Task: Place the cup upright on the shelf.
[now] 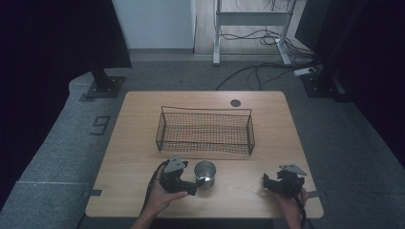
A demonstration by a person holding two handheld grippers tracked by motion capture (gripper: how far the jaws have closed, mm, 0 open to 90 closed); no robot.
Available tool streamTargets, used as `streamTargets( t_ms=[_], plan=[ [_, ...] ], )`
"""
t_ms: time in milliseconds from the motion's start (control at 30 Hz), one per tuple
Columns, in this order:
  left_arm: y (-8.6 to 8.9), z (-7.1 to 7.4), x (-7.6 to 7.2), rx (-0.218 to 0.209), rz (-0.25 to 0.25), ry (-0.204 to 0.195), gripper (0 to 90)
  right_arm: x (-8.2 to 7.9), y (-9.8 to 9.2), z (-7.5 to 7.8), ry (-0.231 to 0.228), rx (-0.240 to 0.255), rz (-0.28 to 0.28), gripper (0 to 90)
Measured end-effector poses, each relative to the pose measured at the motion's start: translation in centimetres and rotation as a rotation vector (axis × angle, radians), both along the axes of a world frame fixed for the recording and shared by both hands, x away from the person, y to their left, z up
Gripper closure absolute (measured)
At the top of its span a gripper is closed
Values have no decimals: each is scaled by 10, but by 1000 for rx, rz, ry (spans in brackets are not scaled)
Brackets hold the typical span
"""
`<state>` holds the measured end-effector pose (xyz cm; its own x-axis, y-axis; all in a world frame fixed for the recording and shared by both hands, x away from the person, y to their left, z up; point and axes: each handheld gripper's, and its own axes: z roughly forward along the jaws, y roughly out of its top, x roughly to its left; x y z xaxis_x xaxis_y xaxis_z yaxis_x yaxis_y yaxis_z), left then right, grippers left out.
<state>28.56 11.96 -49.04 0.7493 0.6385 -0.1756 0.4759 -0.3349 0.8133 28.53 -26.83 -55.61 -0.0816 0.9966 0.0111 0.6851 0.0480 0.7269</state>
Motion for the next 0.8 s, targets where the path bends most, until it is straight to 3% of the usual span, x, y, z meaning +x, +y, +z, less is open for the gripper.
streamTargets(
  t_ms=[800],
  plan=[
    [-29, -13, 6, 48, -13, 11, 24, 0, 0, 0, 0, 0, 0, 58]
  ],
)
